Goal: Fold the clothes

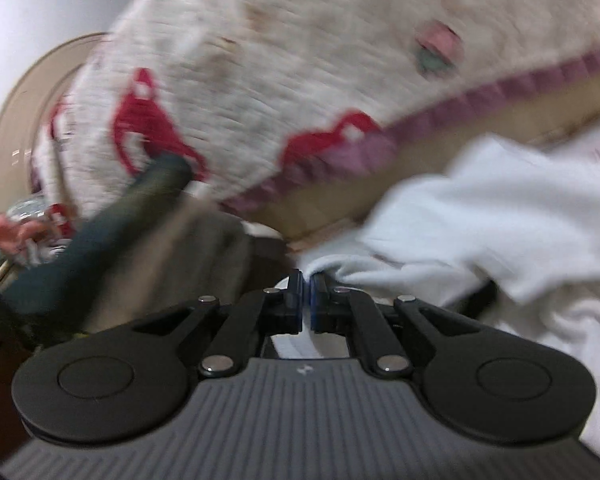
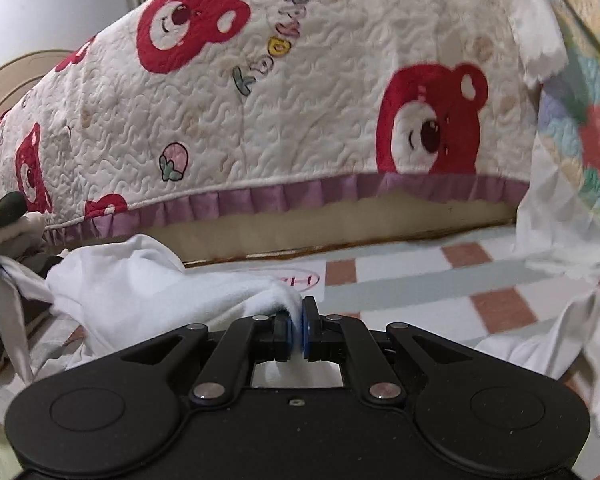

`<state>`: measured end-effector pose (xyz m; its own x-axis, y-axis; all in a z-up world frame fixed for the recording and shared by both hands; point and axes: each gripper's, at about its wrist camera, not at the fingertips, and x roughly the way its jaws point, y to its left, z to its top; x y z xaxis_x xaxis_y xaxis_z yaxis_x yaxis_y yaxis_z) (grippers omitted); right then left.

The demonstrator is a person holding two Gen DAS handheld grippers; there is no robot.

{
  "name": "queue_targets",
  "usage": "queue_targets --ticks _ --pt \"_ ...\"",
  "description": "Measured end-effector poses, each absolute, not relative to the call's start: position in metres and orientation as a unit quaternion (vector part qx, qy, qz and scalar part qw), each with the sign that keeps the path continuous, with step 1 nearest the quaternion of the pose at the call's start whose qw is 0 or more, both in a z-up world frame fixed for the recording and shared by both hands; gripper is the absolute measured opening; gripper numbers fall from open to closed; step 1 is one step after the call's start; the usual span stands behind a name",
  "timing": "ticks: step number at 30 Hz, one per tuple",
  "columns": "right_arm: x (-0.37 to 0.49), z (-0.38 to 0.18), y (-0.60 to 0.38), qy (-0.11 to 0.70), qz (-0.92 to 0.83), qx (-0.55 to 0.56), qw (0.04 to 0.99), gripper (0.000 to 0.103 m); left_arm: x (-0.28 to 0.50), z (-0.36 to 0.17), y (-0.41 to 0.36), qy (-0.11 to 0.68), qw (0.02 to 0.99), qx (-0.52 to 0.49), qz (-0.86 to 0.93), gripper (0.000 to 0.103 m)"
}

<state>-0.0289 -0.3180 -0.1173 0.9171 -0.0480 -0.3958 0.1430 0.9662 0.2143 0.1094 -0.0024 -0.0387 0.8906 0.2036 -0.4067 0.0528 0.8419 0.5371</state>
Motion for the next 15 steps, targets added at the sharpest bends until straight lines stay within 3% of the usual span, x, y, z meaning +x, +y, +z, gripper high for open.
queue_targets --ticks 9,15 --pt "-0.072 -0.072 -0.343 0.161 -0.114 0.148 0.969 0.006 0.100 -0.028 0.057 0.225 0.947 0.212 0.090 0.003" --pt "-0.103 -0.105 -0.359 0.196 -0.188 0.179 0.946 0.006 0.097 -0.032 0.082 0.245 0.946 0.203 0.068 0.003"
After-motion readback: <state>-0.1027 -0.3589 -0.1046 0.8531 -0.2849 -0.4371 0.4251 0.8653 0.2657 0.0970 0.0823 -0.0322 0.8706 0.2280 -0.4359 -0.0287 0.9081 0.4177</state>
